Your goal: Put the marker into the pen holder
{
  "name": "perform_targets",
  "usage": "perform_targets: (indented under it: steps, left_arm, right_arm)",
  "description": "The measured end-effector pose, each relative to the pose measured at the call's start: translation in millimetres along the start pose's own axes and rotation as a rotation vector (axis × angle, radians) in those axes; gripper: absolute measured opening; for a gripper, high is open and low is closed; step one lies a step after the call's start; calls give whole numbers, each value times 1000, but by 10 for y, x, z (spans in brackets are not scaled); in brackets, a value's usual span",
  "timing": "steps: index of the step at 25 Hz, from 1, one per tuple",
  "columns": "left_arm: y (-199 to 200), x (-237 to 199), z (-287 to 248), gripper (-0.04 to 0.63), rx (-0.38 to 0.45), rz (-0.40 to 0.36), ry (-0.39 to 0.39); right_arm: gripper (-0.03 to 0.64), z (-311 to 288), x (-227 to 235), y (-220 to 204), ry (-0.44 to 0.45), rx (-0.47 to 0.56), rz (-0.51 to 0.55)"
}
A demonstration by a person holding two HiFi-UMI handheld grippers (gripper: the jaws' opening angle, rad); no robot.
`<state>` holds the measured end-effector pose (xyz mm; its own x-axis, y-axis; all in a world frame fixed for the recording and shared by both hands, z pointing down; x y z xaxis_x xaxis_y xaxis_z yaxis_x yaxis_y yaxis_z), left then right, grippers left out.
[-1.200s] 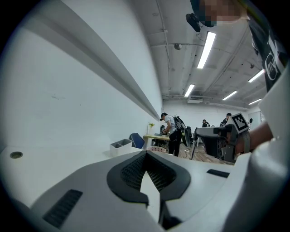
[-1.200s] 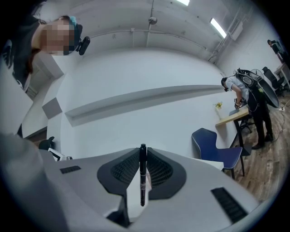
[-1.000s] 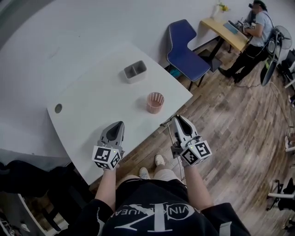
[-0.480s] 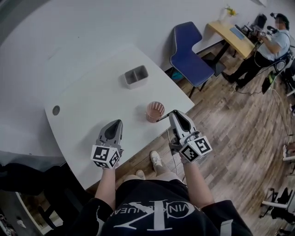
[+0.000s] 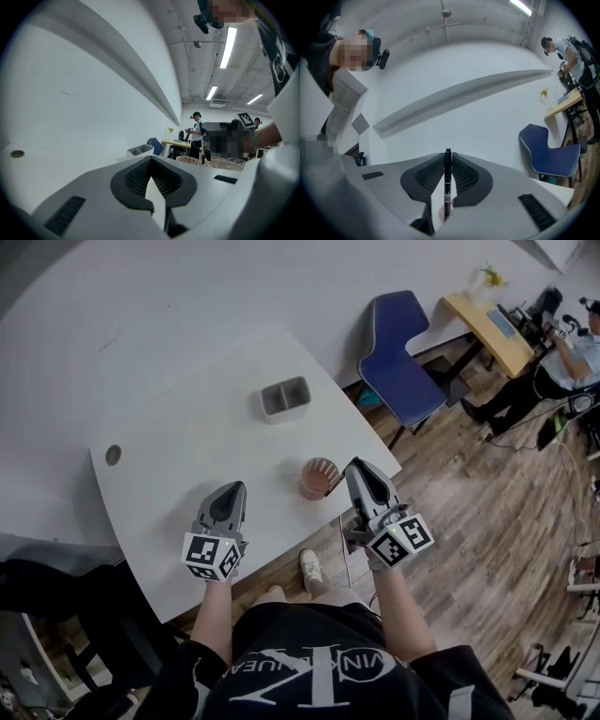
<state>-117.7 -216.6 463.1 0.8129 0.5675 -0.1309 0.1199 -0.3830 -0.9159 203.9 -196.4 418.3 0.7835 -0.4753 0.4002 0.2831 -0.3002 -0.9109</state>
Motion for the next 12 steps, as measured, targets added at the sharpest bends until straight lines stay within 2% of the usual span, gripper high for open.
perform_targets:
  steps: [5, 12]
  left_arm:
    - [3, -29, -42, 12, 0, 15, 22]
    - [5, -79, -57, 12, 2, 27, 46]
  right_arm:
    - [58, -104, 71, 73, 32, 10, -25]
    - [58, -269, 148, -24, 44, -33, -37]
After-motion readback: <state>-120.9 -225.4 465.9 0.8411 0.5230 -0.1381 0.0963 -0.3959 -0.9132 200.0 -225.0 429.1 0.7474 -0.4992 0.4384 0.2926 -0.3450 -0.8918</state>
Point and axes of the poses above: the fingertips, and each gripper's own axes: z backward along the fingers, x to its right, y out of its top, the point moved 9 cm from there along z, backward along the fingers, and after that the axes turned 15 degrees about -x, right-handed, at the moved point
